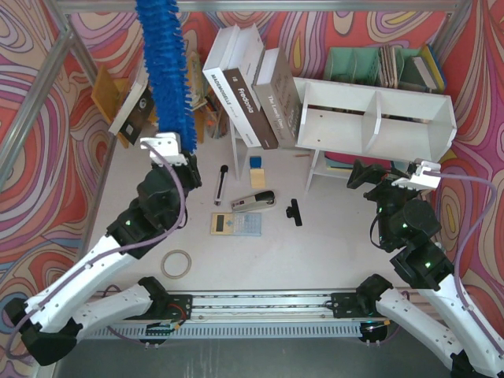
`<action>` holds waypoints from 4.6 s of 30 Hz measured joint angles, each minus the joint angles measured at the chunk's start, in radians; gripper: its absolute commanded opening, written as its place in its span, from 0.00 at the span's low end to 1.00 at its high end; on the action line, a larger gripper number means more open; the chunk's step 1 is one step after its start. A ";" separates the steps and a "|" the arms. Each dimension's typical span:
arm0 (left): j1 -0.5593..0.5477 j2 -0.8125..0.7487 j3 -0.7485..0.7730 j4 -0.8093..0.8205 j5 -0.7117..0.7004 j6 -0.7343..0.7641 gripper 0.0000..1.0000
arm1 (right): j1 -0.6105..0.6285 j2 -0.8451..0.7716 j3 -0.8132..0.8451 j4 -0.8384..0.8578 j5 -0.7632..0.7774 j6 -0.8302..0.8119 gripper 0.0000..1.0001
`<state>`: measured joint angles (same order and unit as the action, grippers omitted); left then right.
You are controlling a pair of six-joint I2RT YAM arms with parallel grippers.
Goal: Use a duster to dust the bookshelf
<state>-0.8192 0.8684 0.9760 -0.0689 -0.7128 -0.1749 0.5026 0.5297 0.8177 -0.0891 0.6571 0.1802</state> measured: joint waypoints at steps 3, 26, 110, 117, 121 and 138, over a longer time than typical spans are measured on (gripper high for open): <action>0.008 0.059 0.057 -0.143 -0.005 -0.064 0.00 | 0.000 0.000 0.000 0.000 0.000 0.000 0.99; 0.031 0.147 0.170 -0.525 0.167 -0.187 0.00 | 0.000 0.001 0.000 0.000 0.000 0.000 0.99; 0.034 0.198 -0.016 -0.509 0.324 -0.307 0.00 | 0.000 0.004 0.000 0.000 0.000 0.000 0.99; 0.034 0.176 0.023 -0.512 0.323 -0.300 0.00 | 0.000 0.004 0.000 0.000 0.000 0.000 0.99; 0.034 0.185 0.017 -0.509 0.324 -0.304 0.00 | 0.000 0.003 0.000 0.000 0.000 0.000 0.99; 0.034 0.179 -0.078 -0.485 0.360 -0.359 0.00 | 0.000 0.003 0.000 0.000 0.000 0.001 0.99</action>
<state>-0.7856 1.0470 0.8978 -0.5537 -0.3523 -0.5339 0.5026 0.5323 0.8177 -0.0891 0.6571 0.1810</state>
